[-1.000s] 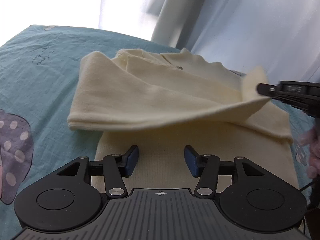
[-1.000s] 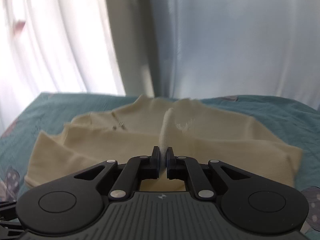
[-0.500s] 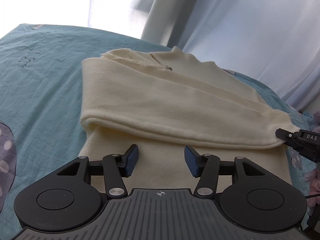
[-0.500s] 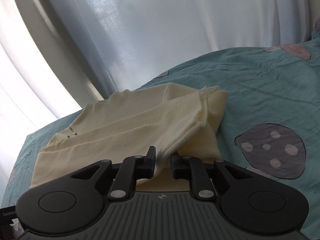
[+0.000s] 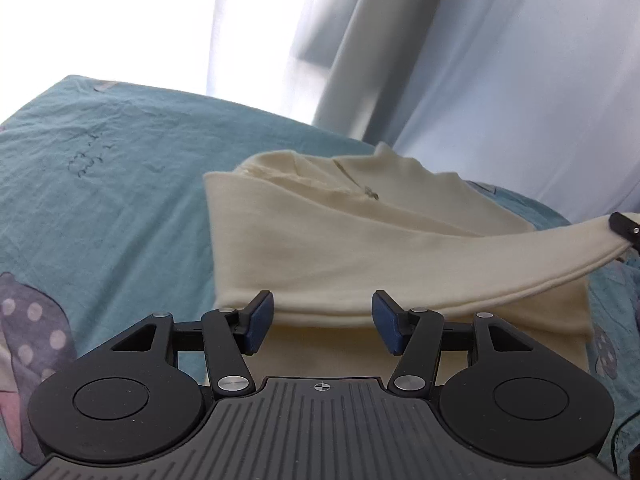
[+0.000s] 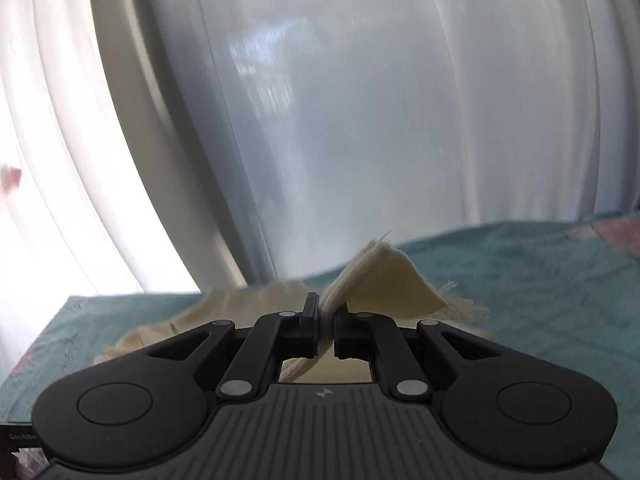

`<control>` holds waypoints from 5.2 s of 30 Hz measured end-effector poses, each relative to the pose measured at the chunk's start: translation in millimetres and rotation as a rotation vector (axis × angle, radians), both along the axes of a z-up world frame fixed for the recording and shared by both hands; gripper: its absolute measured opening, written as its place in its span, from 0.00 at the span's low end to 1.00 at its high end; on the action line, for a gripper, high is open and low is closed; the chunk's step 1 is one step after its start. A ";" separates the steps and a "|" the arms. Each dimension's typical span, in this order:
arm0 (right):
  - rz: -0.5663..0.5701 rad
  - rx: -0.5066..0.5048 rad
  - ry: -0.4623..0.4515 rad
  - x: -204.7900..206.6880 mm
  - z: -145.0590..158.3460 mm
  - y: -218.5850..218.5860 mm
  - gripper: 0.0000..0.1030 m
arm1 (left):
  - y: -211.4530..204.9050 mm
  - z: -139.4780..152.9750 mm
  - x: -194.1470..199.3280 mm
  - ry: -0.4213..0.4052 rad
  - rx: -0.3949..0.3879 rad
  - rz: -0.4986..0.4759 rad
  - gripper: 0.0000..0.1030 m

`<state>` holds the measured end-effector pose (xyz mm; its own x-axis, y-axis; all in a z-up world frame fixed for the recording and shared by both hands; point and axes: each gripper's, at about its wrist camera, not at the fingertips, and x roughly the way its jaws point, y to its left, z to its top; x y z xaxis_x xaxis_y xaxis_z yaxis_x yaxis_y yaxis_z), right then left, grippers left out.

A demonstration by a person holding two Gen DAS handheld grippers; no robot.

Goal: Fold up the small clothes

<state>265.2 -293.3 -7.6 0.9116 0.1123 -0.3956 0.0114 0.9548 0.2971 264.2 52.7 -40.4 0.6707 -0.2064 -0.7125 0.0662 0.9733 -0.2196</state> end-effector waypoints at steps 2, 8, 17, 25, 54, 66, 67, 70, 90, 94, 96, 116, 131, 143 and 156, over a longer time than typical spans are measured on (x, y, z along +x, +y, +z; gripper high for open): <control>-0.025 0.009 -0.032 -0.2 -1.5 -8.8 0.06 | 3.3 2.8 2.3 -0.008 0.021 0.017 0.60; -0.091 0.077 0.312 12.2 -65.1 -47.3 0.11 | 14.7 14.0 5.4 -0.031 0.072 0.034 0.64; -0.055 -0.045 0.221 13.8 -36.8 -32.4 0.31 | -25.7 -4.2 52.6 0.033 0.080 -0.112 0.71; 0.155 -0.389 0.272 62.8 -73.1 51.8 0.08 | -46.4 -24.8 83.6 0.028 0.247 -0.068 0.21; 0.135 -0.270 0.461 -134.1 -60.0 11.7 0.37 | 17.0 -8.7 -81.5 0.119 0.113 -0.069 0.65; 0.173 -0.147 0.644 -237.6 -61.7 10.3 0.38 | 42.7 -14.6 -178.2 0.275 0.150 -0.143 0.60; 0.176 -0.125 0.649 -239.9 -62.2 8.2 0.38 | 45.2 -13.1 -179.2 0.287 0.134 -0.145 0.58; 0.183 -0.101 0.657 -244.7 -62.2 4.1 0.38 | 53.0 -11.1 -184.1 0.315 0.089 -0.152 0.53; 0.202 0.050 0.711 -254.0 -66.2 -7.7 0.06 | 72.9 -18.3 -199.0 0.453 -0.069 -0.157 0.12; 0.197 0.117 0.711 -253.0 -65.9 -14.2 0.06 | 72.6 -16.6 -200.2 0.447 -0.082 -0.154 0.10; 0.196 0.168 0.702 -252.3 -64.2 -18.0 0.05 | 73.9 -12.5 -201.0 0.427 -0.122 -0.161 0.10; 0.191 0.130 0.585 -233.4 -44.8 -13.9 0.05 | 71.0 12.3 -186.9 0.304 -0.203 -0.159 0.09; 0.138 0.031 0.404 -193.0 -26.0 -18.3 0.05 | 56.1 44.1 -136.3 0.114 -0.171 -0.127 0.09; 0.013 0.070 0.286 -131.3 -37.9 -53.9 0.12 | 60.7 24.4 -72.1 0.036 -0.047 0.003 0.22; 0.089 -0.094 0.391 -96.0 -62.6 -26.4 0.52 | 30.6 -13.9 -24.5 0.108 0.052 -0.247 0.47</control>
<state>169.2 -319.7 -70.3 0.6792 0.1302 -0.7223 0.0225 0.9800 0.1979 239.6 83.3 -54.4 0.5238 -0.3155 -0.7913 0.2823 0.9407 -0.1882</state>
